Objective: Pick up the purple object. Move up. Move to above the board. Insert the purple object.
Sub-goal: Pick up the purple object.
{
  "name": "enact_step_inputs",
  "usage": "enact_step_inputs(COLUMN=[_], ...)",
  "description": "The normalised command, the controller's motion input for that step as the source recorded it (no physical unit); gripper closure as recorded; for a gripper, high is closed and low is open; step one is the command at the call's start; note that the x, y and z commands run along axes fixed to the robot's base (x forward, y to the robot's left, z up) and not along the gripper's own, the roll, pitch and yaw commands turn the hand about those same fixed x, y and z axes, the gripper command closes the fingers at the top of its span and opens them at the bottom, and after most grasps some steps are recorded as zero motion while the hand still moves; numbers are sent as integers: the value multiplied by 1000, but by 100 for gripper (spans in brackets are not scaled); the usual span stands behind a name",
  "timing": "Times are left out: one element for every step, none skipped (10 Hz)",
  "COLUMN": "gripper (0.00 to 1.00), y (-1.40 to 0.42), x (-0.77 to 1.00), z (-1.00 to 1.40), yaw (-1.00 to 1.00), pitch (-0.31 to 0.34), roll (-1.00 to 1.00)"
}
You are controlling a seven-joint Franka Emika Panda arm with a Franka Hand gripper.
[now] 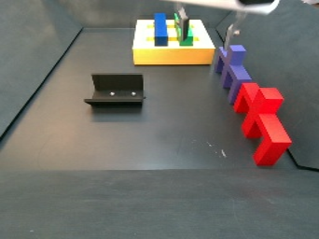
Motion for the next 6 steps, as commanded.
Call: enact_step_inputs(gripper=[0, 0, 0, 0, 0, 0], y=[-503, -494, -489, -443, -360, -309], x=[-54, -37, 0, 0, 0, 0], z=[-286, -120, 0, 23, 69, 120], yaw=[-660, -660, -680, -723, -809, -831], pitch=[-77, -54, 0, -6, 0, 0], roll=[-36, -33, -23, -16, -6, 0])
